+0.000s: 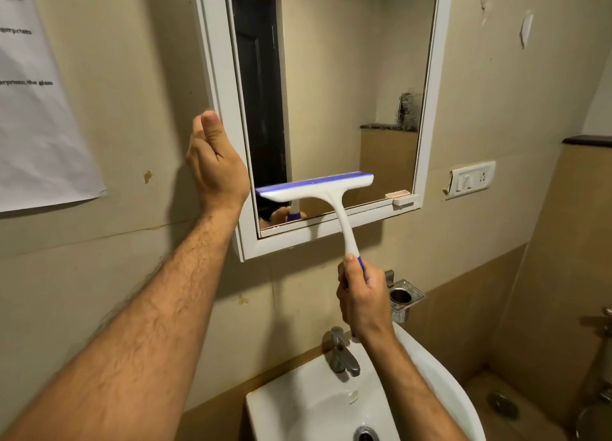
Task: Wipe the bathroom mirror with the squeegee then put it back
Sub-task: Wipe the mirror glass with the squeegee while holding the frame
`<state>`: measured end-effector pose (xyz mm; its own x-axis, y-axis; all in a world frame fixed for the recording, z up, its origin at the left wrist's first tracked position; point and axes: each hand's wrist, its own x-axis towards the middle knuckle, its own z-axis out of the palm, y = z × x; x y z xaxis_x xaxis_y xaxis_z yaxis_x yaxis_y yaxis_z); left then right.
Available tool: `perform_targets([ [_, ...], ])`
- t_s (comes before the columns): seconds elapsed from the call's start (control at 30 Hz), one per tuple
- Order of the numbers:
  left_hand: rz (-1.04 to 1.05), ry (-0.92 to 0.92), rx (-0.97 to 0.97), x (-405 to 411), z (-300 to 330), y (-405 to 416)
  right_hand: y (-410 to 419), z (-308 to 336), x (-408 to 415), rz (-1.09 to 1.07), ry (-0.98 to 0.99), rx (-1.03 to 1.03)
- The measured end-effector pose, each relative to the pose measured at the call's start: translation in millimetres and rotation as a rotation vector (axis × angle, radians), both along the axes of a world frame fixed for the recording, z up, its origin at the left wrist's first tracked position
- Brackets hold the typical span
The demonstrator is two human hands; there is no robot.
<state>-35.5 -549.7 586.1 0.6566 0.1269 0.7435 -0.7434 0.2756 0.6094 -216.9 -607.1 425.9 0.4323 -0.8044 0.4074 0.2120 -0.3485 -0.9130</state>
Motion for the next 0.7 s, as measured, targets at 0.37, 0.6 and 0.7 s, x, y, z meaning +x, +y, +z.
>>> perform_targets([
  [0.37, -0.009, 0.019, 0.001, -3.5, 0.2, 3.1, 6.4, -17.6, -8.5, 0.02, 0.066, 0.014],
  [0.6, 0.026, 0.009, 0.045, -6.1, 0.9, 5.2, -1.7, 46.1, 1.2, 0.041, -0.055, -0.049],
  [0.7, 0.023, -0.028, 0.019, -4.0, 0.7, 3.6, -3.0, 39.2, 4.8, 0.024, -0.01, -0.021],
])
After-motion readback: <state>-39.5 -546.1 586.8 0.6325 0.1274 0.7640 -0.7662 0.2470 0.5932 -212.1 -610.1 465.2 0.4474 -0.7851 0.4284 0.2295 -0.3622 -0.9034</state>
